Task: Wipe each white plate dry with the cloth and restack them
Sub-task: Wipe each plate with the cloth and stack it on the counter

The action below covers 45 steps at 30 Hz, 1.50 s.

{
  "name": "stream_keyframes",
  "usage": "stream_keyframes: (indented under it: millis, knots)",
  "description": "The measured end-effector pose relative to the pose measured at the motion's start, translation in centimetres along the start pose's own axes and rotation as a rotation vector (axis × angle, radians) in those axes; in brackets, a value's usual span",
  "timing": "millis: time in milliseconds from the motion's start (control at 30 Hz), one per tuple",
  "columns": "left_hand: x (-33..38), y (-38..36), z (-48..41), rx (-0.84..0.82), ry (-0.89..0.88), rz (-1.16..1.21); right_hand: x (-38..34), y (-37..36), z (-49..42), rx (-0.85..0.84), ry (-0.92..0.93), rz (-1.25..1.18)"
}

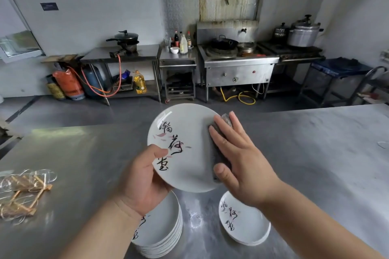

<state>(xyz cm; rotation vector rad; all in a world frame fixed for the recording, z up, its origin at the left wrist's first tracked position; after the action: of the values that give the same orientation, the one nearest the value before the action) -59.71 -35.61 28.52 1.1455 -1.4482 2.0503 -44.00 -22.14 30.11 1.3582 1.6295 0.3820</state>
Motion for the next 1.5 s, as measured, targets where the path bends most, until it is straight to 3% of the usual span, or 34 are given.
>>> stream_keyframes:
  millis: [167,367,633,800,967,1200,1367,1500]
  knots:
    - [-1.8,0.2,-0.6,0.101,-0.074,0.058,-3.3,-5.5,4.0,-0.020,-0.101,0.091]
    - [-2.2,0.2,-0.8,0.088,-0.086,0.132,0.0,-1.9,0.2,-0.145,-0.176,0.190]
    - [-3.1,-1.8,-1.4,0.081,-0.012,0.094,-3.8,-6.7,3.6,0.053,-0.177,-0.016]
    - [-1.4,-1.6,-1.4,0.010,-0.045,0.036,0.1,-2.9,1.5,0.146,-0.132,-0.112]
    - [-1.3,0.0,-1.6,0.061,0.059,-0.016,2.5,-0.2,-0.4,0.056,-0.067,-0.072]
    - [-2.8,-0.3,-2.6,0.183,-0.027,0.064,-2.7,-6.2,3.9,0.094,-0.149,-0.002]
    - [-3.0,0.2,-2.4,0.166,-0.048,0.081,0.1,-3.5,2.1,0.006,-0.177,-0.041]
    - [-3.6,-0.6,-2.0,0.107,-0.054,0.085,0.8,-2.8,1.5,0.137,-0.342,-0.159]
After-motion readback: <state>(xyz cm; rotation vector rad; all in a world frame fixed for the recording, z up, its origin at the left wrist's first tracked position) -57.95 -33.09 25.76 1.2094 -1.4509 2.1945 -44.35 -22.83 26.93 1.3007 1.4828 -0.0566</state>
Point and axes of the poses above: each hand's wrist, its own z-axis away from the middle knuckle, its own y-axis out of the back of the hand, x = y × z, the point moved 4 cm from there along -z, towards the middle knuckle, and after that the axes turned 7 degrees about -z, right-handed, at the moved point
